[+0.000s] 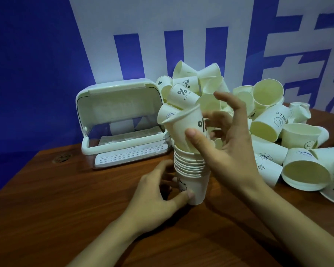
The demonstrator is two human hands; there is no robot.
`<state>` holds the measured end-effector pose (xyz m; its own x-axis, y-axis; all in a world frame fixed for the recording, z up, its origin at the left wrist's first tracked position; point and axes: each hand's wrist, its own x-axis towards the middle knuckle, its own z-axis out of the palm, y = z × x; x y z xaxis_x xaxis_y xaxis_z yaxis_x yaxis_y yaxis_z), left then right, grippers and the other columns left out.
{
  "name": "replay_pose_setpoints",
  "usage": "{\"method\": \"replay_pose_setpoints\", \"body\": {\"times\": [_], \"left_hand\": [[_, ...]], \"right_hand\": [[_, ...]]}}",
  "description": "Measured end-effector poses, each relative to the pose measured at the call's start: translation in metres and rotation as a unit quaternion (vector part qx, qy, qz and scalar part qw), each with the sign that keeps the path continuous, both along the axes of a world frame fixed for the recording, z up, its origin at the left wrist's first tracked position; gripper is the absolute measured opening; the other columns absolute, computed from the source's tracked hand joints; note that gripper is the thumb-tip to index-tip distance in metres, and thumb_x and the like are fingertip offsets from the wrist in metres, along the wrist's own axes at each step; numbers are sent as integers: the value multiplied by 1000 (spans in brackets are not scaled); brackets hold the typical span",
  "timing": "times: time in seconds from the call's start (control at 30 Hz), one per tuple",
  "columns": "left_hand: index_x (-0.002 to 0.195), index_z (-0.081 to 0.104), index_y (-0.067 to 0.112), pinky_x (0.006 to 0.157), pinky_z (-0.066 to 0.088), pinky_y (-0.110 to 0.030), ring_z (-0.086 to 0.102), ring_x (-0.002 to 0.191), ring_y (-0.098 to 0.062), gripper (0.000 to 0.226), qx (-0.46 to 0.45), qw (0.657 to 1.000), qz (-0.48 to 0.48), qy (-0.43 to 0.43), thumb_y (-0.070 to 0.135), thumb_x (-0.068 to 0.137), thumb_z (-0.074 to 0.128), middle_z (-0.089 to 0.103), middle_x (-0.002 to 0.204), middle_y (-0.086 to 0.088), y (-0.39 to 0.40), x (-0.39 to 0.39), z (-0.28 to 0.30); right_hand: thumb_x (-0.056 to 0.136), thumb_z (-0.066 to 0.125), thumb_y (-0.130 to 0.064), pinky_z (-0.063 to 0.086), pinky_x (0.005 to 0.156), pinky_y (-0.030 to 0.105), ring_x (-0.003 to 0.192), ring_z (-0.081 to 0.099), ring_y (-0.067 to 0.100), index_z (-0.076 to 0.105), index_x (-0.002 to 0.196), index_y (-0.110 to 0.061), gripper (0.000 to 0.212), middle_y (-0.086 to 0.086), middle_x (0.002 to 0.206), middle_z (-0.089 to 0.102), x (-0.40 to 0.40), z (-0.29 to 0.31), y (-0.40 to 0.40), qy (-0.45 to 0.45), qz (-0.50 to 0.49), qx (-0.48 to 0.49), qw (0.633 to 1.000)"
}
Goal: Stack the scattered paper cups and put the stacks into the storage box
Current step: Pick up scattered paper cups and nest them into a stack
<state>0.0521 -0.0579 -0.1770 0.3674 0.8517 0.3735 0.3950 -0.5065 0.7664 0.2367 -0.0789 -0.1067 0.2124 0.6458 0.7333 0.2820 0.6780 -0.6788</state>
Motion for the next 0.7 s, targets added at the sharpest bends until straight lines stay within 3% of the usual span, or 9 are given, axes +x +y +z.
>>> {"method": "replay_pose_setpoints", "body": {"times": [0.07, 0.13, 0.27, 0.37, 0.43, 0.53, 0.63, 0.7], "left_hand": [[135, 57, 41, 95, 61, -38, 71, 111, -7, 66, -6, 1000, 0, 2, 48, 75, 86, 74, 121, 18, 0, -1, 0], [134, 56, 41, 92, 61, -32, 72, 108, -6, 64, -2, 1000, 4, 3, 40, 78, 88, 74, 118, 18, 1, -1, 0], [131, 57, 32, 86, 59, -26, 72, 97, -11, 61, 11, 999, 40, -35, 20, 82, 90, 74, 110, 11, 3, -2, -1], [140, 53, 27, 91, 56, -20, 71, 107, -7, 70, 6, 996, 45, -71, 33, 79, 86, 73, 116, 16, 3, -4, -1], [149, 47, 29, 99, 54, -21, 66, 120, -1, 84, 0, 996, 35, -80, 47, 77, 86, 69, 128, 24, 2, -3, 0], [153, 44, 37, 111, 51, -40, 59, 135, -6, 92, -8, 995, 26, -99, 64, 74, 84, 63, 144, 20, 4, -4, 1], [143, 57, 33, 108, 53, -52, 66, 130, -13, 79, -3, 990, 41, -136, 64, 76, 84, 70, 137, 12, 5, -3, 1], [133, 65, 29, 103, 57, -50, 71, 121, -13, 71, 25, 986, 75, -147, 62, 74, 86, 76, 127, 11, 3, -1, -1]], "right_hand": [[82, 76, -37, 51, 83, 24, 98, 65, 13, 46, 140, -35, 66, -8, 109, 65, 0, -2, 2, -34, -13, -3, 999], [84, 74, -37, 53, 84, 29, 99, 64, 14, 56, 134, -29, 54, -7, 110, 65, 1, -4, 5, -64, -38, 6, 997], [81, 67, -47, 48, 85, 37, 101, 57, 21, 68, 104, -22, 34, -7, 104, 59, 5, -11, 10, -151, -124, 17, 980], [84, 60, -56, 47, 84, 42, 96, 58, 19, 69, 84, -21, 36, -8, 95, 63, 7, -16, 14, -176, -135, -1, 975], [84, 60, -56, 50, 81, 44, 93, 62, 16, 69, 85, -22, 36, -9, 93, 66, 7, -17, 15, -173, -131, -1, 976], [80, 64, -56, 53, 82, 44, 95, 65, 12, 65, 100, -24, 38, -13, 97, 68, 1, -17, 13, -167, -108, -24, 980], [78, 71, -51, 53, 89, 36, 102, 65, 4, 60, 106, -29, 37, -15, 104, 70, -5, -18, 11, -142, -64, -59, 986], [82, 67, -52, 50, 96, 34, 110, 63, 2, 59, 109, -33, 33, -17, 112, 70, -4, -19, 11, -103, -13, -90, 991]]}}
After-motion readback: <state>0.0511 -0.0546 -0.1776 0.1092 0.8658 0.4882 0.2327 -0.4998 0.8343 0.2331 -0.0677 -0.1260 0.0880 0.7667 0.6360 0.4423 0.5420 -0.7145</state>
